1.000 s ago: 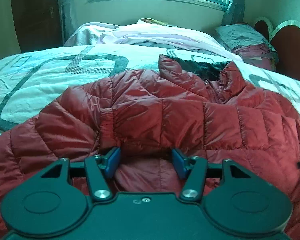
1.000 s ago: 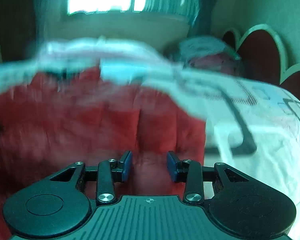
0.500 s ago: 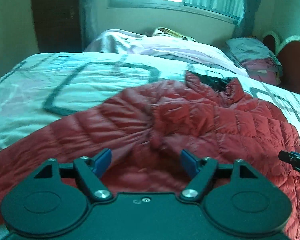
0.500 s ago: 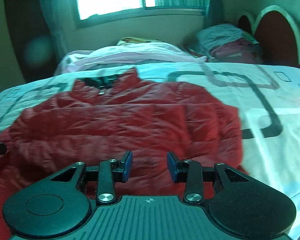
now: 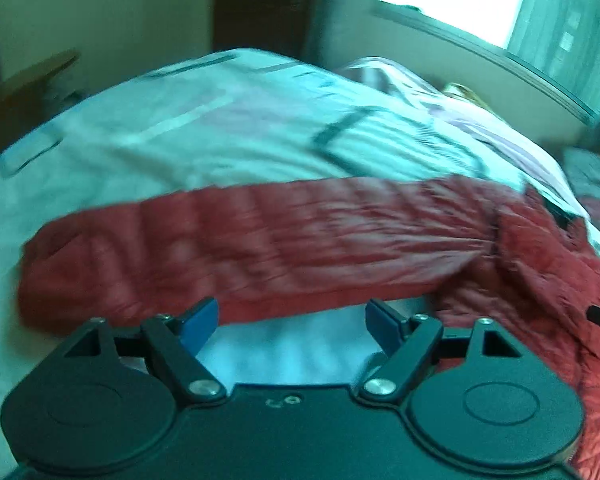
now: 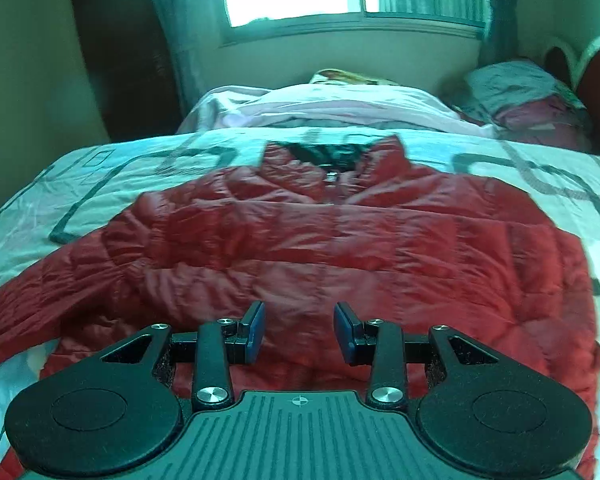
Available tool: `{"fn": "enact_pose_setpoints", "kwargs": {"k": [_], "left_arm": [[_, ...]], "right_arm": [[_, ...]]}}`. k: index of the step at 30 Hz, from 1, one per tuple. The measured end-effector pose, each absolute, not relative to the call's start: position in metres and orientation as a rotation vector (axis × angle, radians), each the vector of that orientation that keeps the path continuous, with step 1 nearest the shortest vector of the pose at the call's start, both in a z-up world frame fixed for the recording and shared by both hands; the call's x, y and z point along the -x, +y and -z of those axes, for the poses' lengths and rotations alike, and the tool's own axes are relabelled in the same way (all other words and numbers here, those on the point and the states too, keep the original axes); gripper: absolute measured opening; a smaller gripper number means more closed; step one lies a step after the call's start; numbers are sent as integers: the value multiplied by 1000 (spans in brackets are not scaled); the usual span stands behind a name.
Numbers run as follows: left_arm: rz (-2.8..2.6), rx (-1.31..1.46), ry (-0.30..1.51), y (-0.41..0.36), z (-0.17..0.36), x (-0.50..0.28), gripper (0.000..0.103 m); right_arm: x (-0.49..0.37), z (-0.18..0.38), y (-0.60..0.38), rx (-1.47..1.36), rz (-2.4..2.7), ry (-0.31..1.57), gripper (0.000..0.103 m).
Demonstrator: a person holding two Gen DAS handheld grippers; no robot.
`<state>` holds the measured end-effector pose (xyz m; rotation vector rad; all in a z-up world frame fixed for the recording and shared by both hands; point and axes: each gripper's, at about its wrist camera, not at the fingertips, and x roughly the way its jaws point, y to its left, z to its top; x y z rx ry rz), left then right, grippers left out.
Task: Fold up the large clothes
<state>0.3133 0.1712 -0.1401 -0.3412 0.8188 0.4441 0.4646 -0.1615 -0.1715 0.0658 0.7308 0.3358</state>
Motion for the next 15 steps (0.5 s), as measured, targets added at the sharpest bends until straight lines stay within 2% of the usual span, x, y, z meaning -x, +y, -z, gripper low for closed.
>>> {"fn": "enact_pose_setpoints", "kwargs": {"k": [8, 15], "left_arm": [[-602, 551, 791, 227, 162, -265, 79], [-687, 769, 713, 274, 191, -246, 70]], "right_arm": [[-476, 177, -120, -14, -376, 744, 38], [-488, 181, -97, 6, -374, 750, 38]]}}
